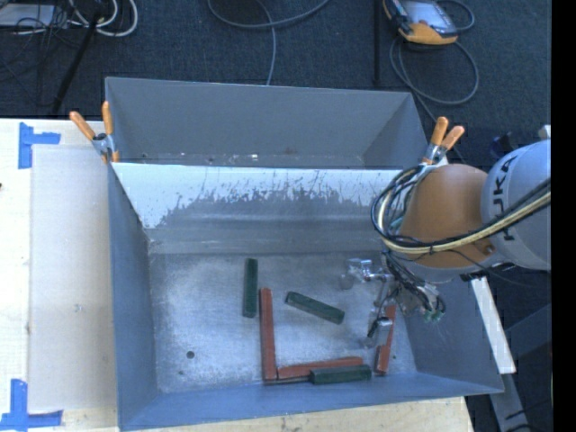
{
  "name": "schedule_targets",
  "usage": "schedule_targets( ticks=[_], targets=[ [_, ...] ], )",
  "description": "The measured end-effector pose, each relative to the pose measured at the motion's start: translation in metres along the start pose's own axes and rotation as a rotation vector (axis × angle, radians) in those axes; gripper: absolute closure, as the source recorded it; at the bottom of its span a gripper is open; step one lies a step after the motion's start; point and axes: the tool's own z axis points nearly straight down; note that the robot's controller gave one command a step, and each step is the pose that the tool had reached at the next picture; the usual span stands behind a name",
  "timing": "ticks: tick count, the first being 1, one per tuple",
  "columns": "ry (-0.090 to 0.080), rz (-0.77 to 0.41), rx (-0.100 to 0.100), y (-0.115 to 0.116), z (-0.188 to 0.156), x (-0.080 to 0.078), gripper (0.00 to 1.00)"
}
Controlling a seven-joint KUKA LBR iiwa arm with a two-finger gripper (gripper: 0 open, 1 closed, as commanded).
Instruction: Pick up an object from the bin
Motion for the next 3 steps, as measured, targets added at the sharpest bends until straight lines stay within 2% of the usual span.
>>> schedule_targets(
  ticks=[1,2,3],
  targets=[
    [-0.001,-0.311,-0.002,-0.015,0.011,-0.01,0.0],
    [-0.003,0.038,-0.002,0.039,0.011,-0.031,0.0],
    [-0.003,0.036,0.0,0.038,0.011,-0.031,1.0]
  ],
)
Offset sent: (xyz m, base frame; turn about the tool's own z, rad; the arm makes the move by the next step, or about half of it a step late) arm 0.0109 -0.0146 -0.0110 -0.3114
